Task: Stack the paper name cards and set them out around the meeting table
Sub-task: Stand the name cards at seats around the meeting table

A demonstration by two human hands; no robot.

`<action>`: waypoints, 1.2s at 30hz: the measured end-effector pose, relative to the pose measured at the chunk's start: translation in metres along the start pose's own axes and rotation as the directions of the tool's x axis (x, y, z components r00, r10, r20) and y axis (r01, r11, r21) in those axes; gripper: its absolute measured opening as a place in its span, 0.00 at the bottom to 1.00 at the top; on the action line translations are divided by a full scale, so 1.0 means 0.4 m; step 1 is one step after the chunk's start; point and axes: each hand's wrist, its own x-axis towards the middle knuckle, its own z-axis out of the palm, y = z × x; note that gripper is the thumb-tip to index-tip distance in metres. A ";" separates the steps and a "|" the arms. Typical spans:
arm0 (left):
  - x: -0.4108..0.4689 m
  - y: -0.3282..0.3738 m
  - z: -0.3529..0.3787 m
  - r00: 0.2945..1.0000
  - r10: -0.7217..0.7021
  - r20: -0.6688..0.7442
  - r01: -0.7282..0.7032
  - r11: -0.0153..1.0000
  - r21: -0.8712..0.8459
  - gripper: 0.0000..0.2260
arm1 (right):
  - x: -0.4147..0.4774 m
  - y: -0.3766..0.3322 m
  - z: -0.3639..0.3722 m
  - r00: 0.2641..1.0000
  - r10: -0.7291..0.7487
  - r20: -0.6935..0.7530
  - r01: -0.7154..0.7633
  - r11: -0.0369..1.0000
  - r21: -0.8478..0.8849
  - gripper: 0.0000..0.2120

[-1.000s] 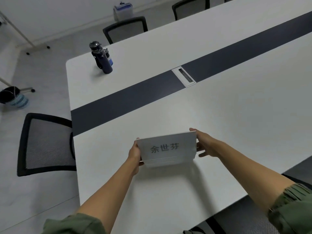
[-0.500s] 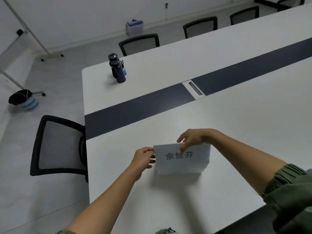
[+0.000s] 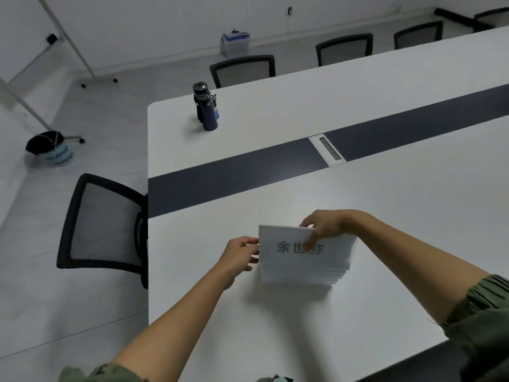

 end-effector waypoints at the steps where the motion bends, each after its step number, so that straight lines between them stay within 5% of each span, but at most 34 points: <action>1: 0.001 -0.001 -0.010 1.000 0.003 -0.015 -0.003 1.000 0.005 0.10 | -0.015 -0.013 -0.017 1.000 -0.008 0.001 0.008 1.000 0.020 0.20; 9: -0.058 -0.041 -0.187 0.986 0.032 -0.161 -0.020 0.997 0.075 0.11 | -0.091 -0.210 -0.083 0.986 -0.160 -0.048 0.162 0.985 0.056 0.17; 18: -0.274 -0.237 -0.574 0.918 0.129 -0.375 -0.022 0.961 0.277 0.12 | -0.018 -0.590 0.179 0.967 -0.245 -0.070 0.246 0.969 0.000 0.15; 28: -0.481 -0.481 -0.973 0.910 0.133 -0.393 0.053 0.902 0.428 0.14 | 0.105 -0.910 0.517 0.976 -0.194 -0.097 0.202 0.976 0.079 0.12; 36: -0.393 -0.509 -1.147 0.933 0.164 -0.320 0.010 0.877 0.480 0.13 | 0.210 -1.015 0.538 0.979 -0.134 -0.152 0.160 0.970 0.181 0.12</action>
